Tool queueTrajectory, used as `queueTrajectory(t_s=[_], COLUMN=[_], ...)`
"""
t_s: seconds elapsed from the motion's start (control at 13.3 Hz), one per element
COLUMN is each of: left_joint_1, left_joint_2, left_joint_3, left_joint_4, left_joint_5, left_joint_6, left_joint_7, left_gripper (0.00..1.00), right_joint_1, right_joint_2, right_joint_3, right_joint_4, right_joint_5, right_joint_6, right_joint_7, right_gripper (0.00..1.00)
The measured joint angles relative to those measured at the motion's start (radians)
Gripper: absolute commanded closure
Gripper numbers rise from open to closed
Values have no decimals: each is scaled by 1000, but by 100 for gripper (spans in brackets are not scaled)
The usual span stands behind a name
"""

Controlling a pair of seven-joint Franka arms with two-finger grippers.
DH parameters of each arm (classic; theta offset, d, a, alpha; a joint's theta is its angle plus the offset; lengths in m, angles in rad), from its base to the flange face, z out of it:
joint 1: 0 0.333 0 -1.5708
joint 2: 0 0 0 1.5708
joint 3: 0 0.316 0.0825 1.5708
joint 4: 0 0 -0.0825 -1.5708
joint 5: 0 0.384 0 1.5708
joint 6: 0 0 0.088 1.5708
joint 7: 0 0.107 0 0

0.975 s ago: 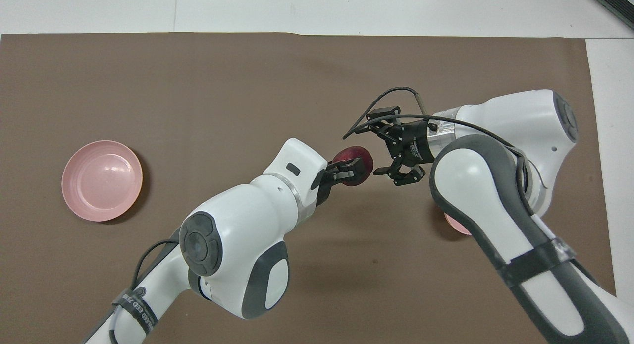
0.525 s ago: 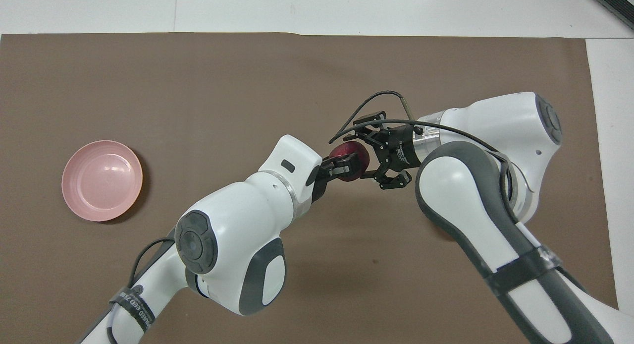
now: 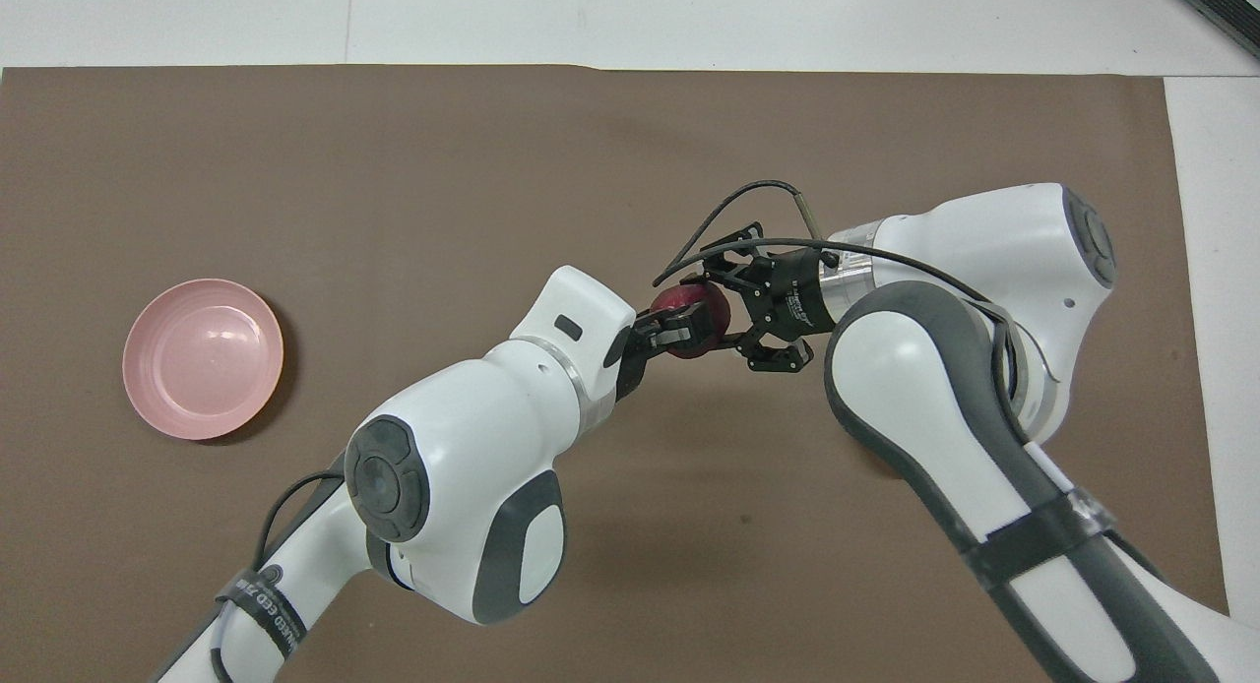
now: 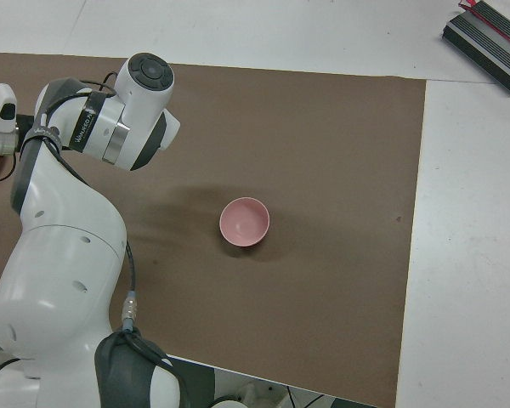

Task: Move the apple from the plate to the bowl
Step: 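Close the right gripper on the apple held by the left gripper, then open the left gripper and withdraw it while the right gripper holds the apple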

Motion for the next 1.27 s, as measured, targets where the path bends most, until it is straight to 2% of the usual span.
queueTrajectory(t_s=[0.15, 0.22, 0.3, 0.6, 0.75, 0.9, 1.12, 1.27], left_joint_1=[0, 0, 1, 4, 28, 83, 197, 248], left_joint_2=[0, 1, 2, 6, 9, 9, 7, 7], left_joint_3=[0, 1, 1, 5, 12, 15, 19, 20], left_joint_4=[0, 0, 2, 20, 35, 77, 210, 262], left_joint_5=[0, 0, 0, 0, 34, 124, 290, 401], left_joint_6=[0, 0, -2, -14, -67, -231, -559, -661], left_joint_7=[0, 2, 0, 0, 3, 3, 7, 12], left_gripper=[25, 10, 0, 0, 0, 0, 0, 0], right_joint_1=[0, 0, 0, -5, -9, -30, -77, -109], right_joint_2=[0, 0, 0, 2, 4, 5, 7, 10], right_joint_3=[0, 1, 1, 0, -3, -3, -3, -4], right_joint_4=[0, 0, 0, 0, 0, 0, 0, 0], right_joint_5=[0, 0, 0, 0, -16, -84, -174, -242], right_joint_6=[0, 0, 0, 0, 0, 0, -15, -42], right_joint_7=[0, 0, 0, 0, 0, -7, -82, -148], right_gripper=[100, 100, 100, 100, 100, 100, 100, 100])
